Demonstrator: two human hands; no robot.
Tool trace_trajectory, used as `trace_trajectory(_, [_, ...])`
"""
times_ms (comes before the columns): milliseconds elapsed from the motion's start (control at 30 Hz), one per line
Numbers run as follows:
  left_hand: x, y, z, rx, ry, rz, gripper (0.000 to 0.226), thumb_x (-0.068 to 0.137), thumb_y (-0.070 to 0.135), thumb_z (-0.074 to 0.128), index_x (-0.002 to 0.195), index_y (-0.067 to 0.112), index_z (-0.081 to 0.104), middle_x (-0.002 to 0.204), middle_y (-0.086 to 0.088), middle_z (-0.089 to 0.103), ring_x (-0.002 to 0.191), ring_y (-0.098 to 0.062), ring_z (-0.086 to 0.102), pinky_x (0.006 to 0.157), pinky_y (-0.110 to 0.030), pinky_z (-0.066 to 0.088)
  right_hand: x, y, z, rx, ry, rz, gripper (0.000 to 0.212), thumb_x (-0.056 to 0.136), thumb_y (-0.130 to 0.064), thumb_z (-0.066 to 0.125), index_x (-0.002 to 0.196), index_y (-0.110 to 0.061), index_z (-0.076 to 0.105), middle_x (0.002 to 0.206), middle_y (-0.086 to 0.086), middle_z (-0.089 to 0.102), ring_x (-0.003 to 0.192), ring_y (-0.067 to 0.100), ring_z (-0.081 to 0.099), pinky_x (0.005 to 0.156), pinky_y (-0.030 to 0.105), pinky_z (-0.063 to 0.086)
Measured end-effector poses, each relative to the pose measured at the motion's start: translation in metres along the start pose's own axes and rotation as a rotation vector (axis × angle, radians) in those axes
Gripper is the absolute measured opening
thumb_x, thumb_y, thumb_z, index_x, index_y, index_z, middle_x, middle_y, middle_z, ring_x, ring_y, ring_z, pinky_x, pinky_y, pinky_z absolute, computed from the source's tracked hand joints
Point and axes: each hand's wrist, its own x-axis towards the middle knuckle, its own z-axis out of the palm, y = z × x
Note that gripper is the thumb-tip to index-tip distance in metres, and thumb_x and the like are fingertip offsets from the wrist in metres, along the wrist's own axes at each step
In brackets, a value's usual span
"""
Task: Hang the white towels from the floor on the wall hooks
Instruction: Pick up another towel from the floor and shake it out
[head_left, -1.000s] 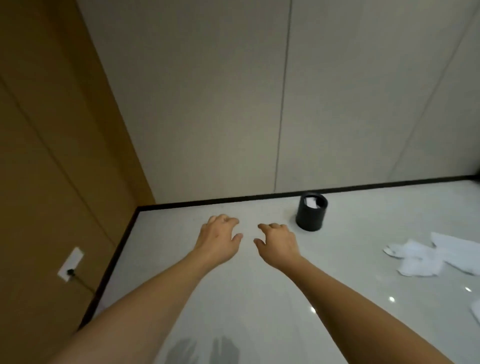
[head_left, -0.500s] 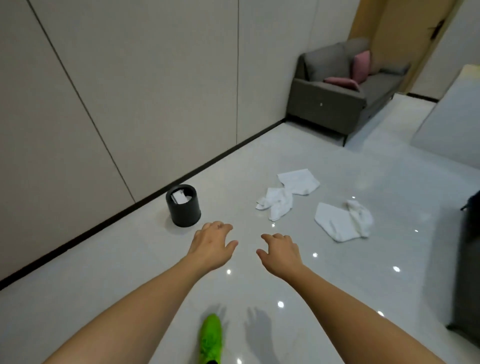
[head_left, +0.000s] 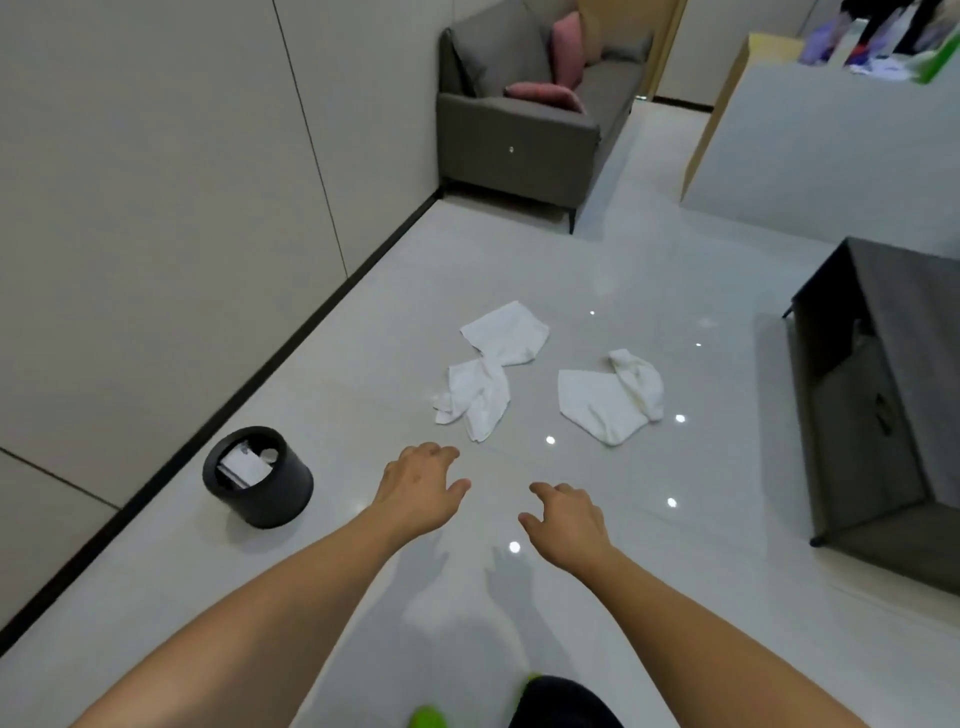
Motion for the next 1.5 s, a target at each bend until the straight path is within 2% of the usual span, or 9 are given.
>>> trace_trajectory(200, [0.108, -0.011, 0.011, 0.018, -0.095, 0.002, 0.057, 0.094, 0.051, 0.048, 0.143, 0.024, 0.043, 0.146, -0.002, 0.043, 0.134, -0.024, 0.037, 0.108, -0.038, 0.033, 0.110, 0.010, -0.003, 0.046, -0.071, 0.071, 0.056, 0.094, -0.049, 0.049, 0.145, -0.026, 0.042, 0.133, 0.005, 0.053, 0.127, 0.029, 0.045, 0.102, 0.042, 0.039])
trace_trajectory(333, [0.194, -0.025, 0.013, -0.007, -0.147, -0.080, 0.057, 0.094, 0.050, 0.048, 0.144, 0.023, 0.043, 0.147, -0.003, 0.042, 0.133, -0.025, 0.038, 0.107, -0.039, 0.035, 0.213, 0.014, -0.014, 0.096, -0.111, 0.071, 0.056, 0.094, -0.048, 0.050, 0.145, -0.027, 0.043, 0.134, 0.005, 0.053, 0.128, 0.028, 0.045, 0.103, 0.040, 0.039])
trace_trajectory(633, [0.333, -0.048, 0.008, -0.085, -0.245, -0.288, 0.052, 0.095, 0.044, 0.052, 0.140, 0.018, 0.048, 0.142, -0.007, 0.048, 0.125, -0.026, 0.048, 0.104, -0.037, 0.041, 0.388, 0.016, -0.034, 0.169, -0.270, 0.107, 0.050, 0.092, -0.045, 0.054, 0.136, -0.021, 0.053, 0.124, 0.006, 0.063, 0.119, 0.029, 0.055, 0.096, 0.038, 0.046])
trace_trajectory(800, [0.395, -0.072, 0.034, -0.102, -0.336, -0.311, 0.050, 0.095, 0.041, 0.054, 0.139, 0.018, 0.049, 0.141, -0.009, 0.048, 0.128, -0.027, 0.045, 0.105, -0.038, 0.038, 0.457, 0.006, -0.011, 0.238, -0.321, 0.137, 0.050, 0.093, -0.042, 0.054, 0.136, -0.017, 0.055, 0.116, 0.008, 0.067, 0.115, 0.030, 0.058, 0.094, 0.039, 0.048])
trace_trajectory(1000, [0.492, -0.136, 0.125, -0.171, -0.403, -0.308, 0.047, 0.094, 0.038, 0.057, 0.135, 0.016, 0.053, 0.136, -0.011, 0.052, 0.125, -0.027, 0.048, 0.102, -0.029, 0.034, 0.551, 0.005, 0.088, 0.287, -0.373, 0.246, 0.047, 0.093, -0.041, 0.055, 0.133, -0.017, 0.057, 0.114, 0.008, 0.068, 0.114, 0.028, 0.059, 0.093, 0.038, 0.049])
trace_trajectory(1133, [0.583, -0.209, 0.232, -0.169, -0.468, -0.264, 0.048, 0.094, 0.040, 0.055, 0.136, 0.017, 0.051, 0.137, -0.011, 0.050, 0.125, -0.027, 0.048, 0.101, -0.031, 0.035, 0.639, 0.006, 0.205, 0.327, -0.409, 0.325, 0.044, 0.093, -0.041, 0.055, 0.131, -0.018, 0.059, 0.117, 0.007, 0.068, 0.114, 0.026, 0.060, 0.092, 0.034, 0.048])
trace_trajectory(1267, [0.656, -0.281, 0.329, -0.151, -0.448, -0.292, 0.046, 0.094, 0.039, 0.054, 0.135, 0.016, 0.052, 0.136, -0.011, 0.052, 0.123, -0.028, 0.050, 0.101, -0.033, 0.037, 0.727, 0.005, 0.319, 0.481, -0.436, 0.408, 0.044, 0.094, -0.037, 0.056, 0.131, -0.013, 0.059, 0.122, 0.006, 0.067, 0.115, 0.024, 0.060, 0.097, 0.033, 0.047])
trace_trajectory(1433, [0.714, -0.347, 0.416, -0.143, -0.404, -0.302, 0.043, 0.094, 0.034, 0.052, 0.132, 0.015, 0.055, 0.130, -0.011, 0.055, 0.116, -0.029, 0.054, 0.091, -0.028, 0.039, 0.831, -0.001, 0.425, 0.779, -0.281, 0.589, 0.053, 0.087, -0.043, 0.066, 0.126, -0.008, 0.061, 0.122, 0.006, 0.065, 0.113, 0.026, 0.061, 0.098, 0.040, 0.049])
trace_trajectory(1500, [0.723, -0.362, 0.438, -0.143, -0.395, -0.296, 0.038, 0.093, 0.033, 0.053, 0.127, 0.015, 0.058, 0.123, -0.010, 0.058, 0.112, -0.028, 0.056, 0.085, -0.025, 0.035, 0.860, -0.007, 0.450, 0.867, -0.180, 0.616, 0.041, 0.085, -0.039, 0.070, 0.110, -0.007, 0.064, 0.104, 0.006, 0.068, 0.096, 0.025, 0.064, 0.086, 0.036, 0.051])
